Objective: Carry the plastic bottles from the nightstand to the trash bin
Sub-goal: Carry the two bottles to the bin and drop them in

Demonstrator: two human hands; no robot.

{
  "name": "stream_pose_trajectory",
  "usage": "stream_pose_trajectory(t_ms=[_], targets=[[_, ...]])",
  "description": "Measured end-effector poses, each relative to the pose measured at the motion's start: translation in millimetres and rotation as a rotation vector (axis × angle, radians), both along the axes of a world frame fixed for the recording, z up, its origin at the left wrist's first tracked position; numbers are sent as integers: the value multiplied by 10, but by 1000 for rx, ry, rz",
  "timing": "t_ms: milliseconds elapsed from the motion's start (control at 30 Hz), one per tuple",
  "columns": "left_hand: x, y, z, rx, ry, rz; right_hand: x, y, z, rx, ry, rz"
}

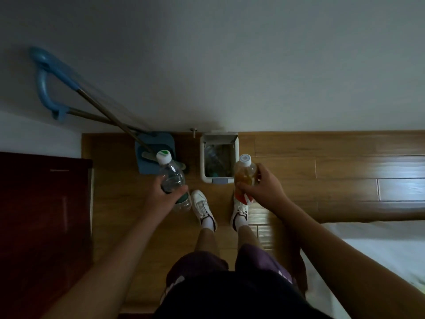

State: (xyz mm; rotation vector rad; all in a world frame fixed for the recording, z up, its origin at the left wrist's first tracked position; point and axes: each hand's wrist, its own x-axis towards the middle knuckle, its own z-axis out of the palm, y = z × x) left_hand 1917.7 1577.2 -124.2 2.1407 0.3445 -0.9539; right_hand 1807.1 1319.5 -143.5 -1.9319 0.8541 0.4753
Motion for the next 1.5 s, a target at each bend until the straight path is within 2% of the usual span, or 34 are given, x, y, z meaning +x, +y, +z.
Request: stream_pose_trajectory(t_ms=[167,433,567,867,1067,1367,1500], targets=[[-17,-224,-691,-28,71,15,131,47,-727,63,32,-35],[23,-500,-1827,-66,23,73,346,14,-1787,66,47,-88],[114,-555,-2233,-101,-6,86,429,-52,-2107,79,29,-159],[371,-1003,-2913,-165,-27,-18,496,-277,-2336,65,12,-190],[436,-1191,-3269,-120,57,-35,471,-327,-2502,68,18,-161],[410,-809,-3215,5,90,-78,590,-190,-2442,93,-9,-159],[443,-568,-3133,93,8,-199,750,-170,-2401,91,-32,-158]])
